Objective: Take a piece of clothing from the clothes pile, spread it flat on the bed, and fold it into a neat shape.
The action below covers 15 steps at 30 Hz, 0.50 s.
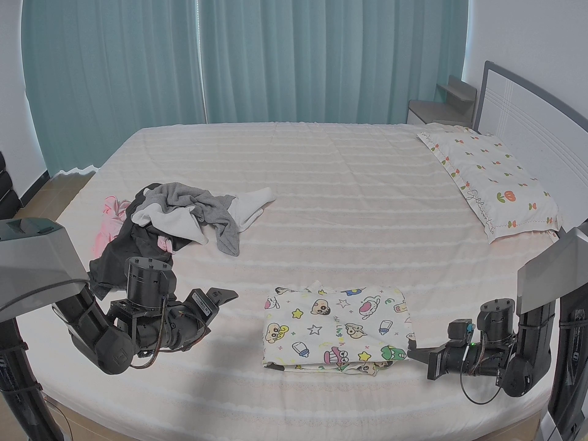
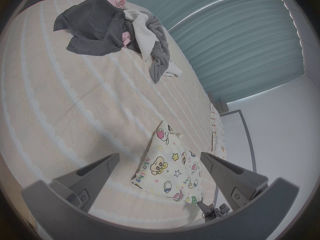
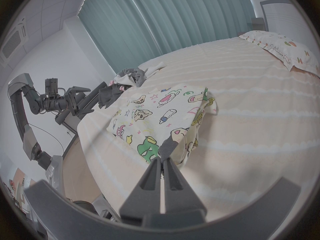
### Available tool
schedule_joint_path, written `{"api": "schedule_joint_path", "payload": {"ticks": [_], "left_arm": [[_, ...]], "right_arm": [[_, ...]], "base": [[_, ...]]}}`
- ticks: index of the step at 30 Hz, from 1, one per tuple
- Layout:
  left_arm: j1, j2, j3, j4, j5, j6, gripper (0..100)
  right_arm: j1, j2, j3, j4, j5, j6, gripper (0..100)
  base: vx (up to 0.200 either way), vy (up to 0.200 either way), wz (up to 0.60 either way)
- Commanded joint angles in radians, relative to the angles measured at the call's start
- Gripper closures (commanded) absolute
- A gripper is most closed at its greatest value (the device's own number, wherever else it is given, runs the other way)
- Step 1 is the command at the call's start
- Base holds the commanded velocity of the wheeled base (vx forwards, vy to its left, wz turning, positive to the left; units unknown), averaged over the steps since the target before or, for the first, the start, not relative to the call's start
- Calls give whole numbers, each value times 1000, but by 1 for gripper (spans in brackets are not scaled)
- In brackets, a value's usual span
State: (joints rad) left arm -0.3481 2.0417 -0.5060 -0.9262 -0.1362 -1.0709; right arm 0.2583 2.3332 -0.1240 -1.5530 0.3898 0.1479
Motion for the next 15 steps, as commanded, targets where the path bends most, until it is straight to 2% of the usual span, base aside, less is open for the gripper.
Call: {"api": "schedule_joint_path", "payload": {"ticks": [1,8,9,15], "left_arm": [[0,2,1,0,0,-1,0],[-2,6,0,-2,1,0,0],[0,6,0,-2,0,0,0],[0,5,0,-2,1,-1,0]], "right_arm": [[-1,43,6,-18,0,-19,100],[6,69,18,-18,0,-51,100],[6,75,23,-18,0,-60,0],[-10,15,4,-18,-2,-71,0]], "base": [[0,0,0],[0,0,0],[0,0,0],[0,0,0]]}}
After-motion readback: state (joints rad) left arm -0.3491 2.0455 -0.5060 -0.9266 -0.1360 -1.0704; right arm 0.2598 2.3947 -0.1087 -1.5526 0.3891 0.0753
